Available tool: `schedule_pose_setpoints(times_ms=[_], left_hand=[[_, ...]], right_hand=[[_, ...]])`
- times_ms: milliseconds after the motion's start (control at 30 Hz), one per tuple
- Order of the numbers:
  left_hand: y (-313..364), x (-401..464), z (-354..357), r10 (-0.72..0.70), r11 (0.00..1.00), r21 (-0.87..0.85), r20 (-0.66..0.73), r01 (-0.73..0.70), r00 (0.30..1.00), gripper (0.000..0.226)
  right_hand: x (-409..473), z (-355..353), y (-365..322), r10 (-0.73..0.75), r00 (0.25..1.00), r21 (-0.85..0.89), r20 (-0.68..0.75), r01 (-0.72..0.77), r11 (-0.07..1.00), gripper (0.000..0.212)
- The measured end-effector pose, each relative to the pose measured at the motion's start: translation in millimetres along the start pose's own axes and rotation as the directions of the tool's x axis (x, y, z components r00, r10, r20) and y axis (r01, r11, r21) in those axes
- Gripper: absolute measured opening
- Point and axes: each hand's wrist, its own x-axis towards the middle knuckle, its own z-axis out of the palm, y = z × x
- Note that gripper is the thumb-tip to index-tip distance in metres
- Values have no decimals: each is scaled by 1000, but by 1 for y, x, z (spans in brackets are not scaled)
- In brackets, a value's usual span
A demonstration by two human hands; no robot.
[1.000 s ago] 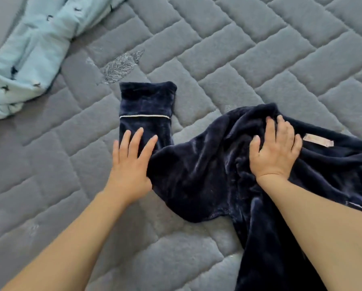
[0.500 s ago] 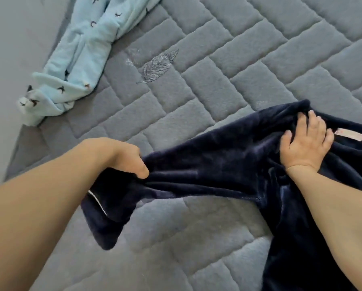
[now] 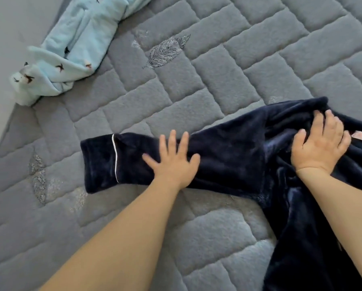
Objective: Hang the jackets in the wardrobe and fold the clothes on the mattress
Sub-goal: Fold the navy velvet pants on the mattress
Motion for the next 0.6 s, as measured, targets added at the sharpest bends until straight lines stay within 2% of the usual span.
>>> schedule_pose_setpoints(times_ms=[100,167,200,267,300,333,367,433,600], left_hand=[[-25,20,-6,-191,982,13,-18,191,982,68],[-34,28,-25,-295,953,14,-196,303,935,70],[-27,28,-30,-275,957,9,-306,291,911,71],[12,12,-18,-90,994,13,-416,104,905,68],[35,-6,2,38,999,31,-392,-28,919,68],[54,-26,23,138,990,37,-309,-133,941,68],[69,-43,43,176,984,38,-189,-172,966,70],[82,-50,70,141,989,32,23,-142,990,73],[84,-18,80,63,998,-5,51,-63,997,74]], right_hand=[[0,3,8,-1,999,-5,-42,1,1000,57],[0,6,6,-29,999,31,-46,30,999,57],[2,6,1,-25,999,40,-43,27,999,57],[4,7,-2,1,999,24,-49,0,1000,57],[3,6,-2,-2,999,15,-36,3,1000,57],[3,5,-2,-12,1000,14,-24,12,1000,57],[3,3,-2,-16,1000,17,-9,16,1000,58],[4,4,-3,-8,1000,20,-9,8,1000,58],[7,1,-5,-28,1000,16,6,28,999,62]])
